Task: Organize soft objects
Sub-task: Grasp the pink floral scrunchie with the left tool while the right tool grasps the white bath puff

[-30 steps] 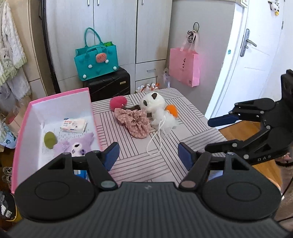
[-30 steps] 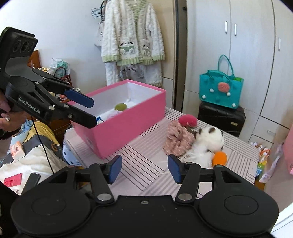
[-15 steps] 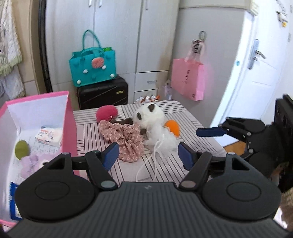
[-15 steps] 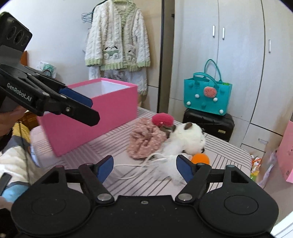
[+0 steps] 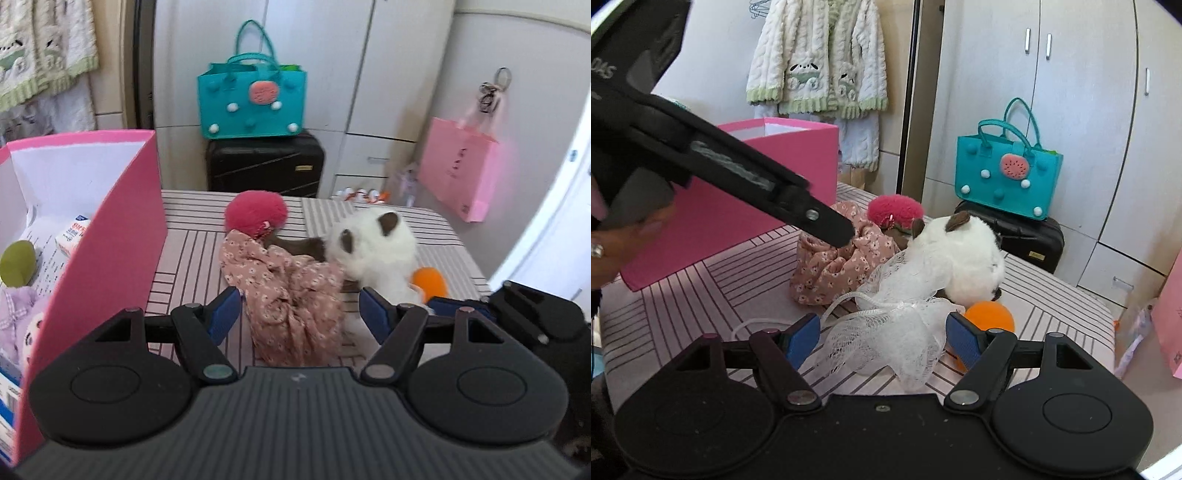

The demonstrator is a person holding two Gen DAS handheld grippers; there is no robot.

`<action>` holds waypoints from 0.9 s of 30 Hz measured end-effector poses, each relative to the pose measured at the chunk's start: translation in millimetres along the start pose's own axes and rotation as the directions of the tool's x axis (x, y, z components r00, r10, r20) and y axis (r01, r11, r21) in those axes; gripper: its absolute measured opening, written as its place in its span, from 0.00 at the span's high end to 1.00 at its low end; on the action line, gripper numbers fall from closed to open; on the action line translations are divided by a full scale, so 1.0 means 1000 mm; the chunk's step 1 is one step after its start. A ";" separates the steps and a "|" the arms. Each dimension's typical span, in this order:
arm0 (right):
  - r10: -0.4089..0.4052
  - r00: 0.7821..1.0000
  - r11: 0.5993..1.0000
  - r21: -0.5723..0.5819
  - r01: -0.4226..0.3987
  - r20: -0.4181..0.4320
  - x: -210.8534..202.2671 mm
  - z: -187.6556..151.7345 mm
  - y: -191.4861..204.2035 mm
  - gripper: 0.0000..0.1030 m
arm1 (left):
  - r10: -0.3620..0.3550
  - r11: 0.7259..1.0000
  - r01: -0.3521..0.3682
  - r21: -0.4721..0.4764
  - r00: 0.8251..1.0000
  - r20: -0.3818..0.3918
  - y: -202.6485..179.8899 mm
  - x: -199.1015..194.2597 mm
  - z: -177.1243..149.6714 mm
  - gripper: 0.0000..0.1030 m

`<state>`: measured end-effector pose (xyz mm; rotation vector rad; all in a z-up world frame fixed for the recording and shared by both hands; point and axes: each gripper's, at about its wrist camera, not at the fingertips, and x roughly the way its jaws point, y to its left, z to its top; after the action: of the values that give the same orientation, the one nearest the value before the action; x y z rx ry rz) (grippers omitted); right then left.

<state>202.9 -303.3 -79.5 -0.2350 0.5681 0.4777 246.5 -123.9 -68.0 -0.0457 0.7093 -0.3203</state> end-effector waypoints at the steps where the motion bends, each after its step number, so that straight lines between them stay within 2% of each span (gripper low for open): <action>1: -0.002 1.000 1.000 0.000 0.002 -0.004 0.004 0.000 0.000 0.25 | 0.003 1.000 -0.003 -0.006 1.000 -0.003 -0.001 0.005 0.000 0.32; 5: -0.001 0.999 1.000 0.017 0.002 -0.034 0.016 -0.003 -0.001 0.29 | 0.016 1.000 -0.017 -0.021 1.000 -0.025 -0.003 0.022 -0.001 0.32; 9: -0.005 0.999 0.999 0.053 0.007 -0.046 0.022 -0.008 -0.005 0.42 | 0.065 0.998 -0.065 -0.025 0.998 -0.013 -0.004 0.031 -0.003 0.32; 13: -0.013 0.999 0.998 0.068 0.015 -0.038 0.018 -0.009 -0.007 0.57 | 0.060 0.997 -0.061 -0.042 0.998 -0.030 -0.004 0.037 -0.005 0.33; 18: -0.022 0.999 0.998 0.060 0.024 -0.034 0.016 -0.009 -0.004 0.68 | 0.064 0.996 -0.066 -0.052 0.997 -0.043 -0.003 0.042 -0.008 0.36; 19: -0.023 0.999 0.998 0.058 0.025 -0.035 0.015 -0.009 -0.004 0.69 | 0.060 0.996 -0.063 -0.059 0.997 -0.045 -0.001 0.043 -0.009 0.40; 20: -0.021 0.999 0.998 0.057 0.023 -0.036 0.014 -0.009 -0.004 0.70 | 0.057 0.996 -0.060 -0.064 0.997 -0.048 0.000 0.043 -0.009 0.49; 21: -0.020 0.999 0.998 0.056 0.022 -0.038 0.013 -0.009 -0.004 0.71 | 0.049 0.996 -0.053 -0.070 0.997 -0.056 0.001 0.044 -0.010 0.53; 24: -0.010 0.999 0.999 0.040 0.012 -0.046 0.011 -0.008 0.000 0.71 | 0.015 0.993 -0.022 -0.115 0.998 -0.063 0.007 0.041 -0.010 0.61; 26: -0.001 0.999 1.000 0.031 0.002 -0.046 0.009 -0.007 0.003 0.72 | -0.019 0.986 0.008 -0.165 0.998 -0.067 0.011 0.039 -0.010 0.72; 27: 0.002 0.999 1.000 0.027 -0.001 -0.042 0.008 -0.006 0.004 0.72 | -0.019 0.987 0.009 -0.160 0.998 -0.065 0.010 0.039 -0.011 0.75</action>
<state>203.9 -298.6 -89.9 -0.2190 0.6153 0.4668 269.2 -125.8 -102.6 -0.1931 0.7996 -0.2786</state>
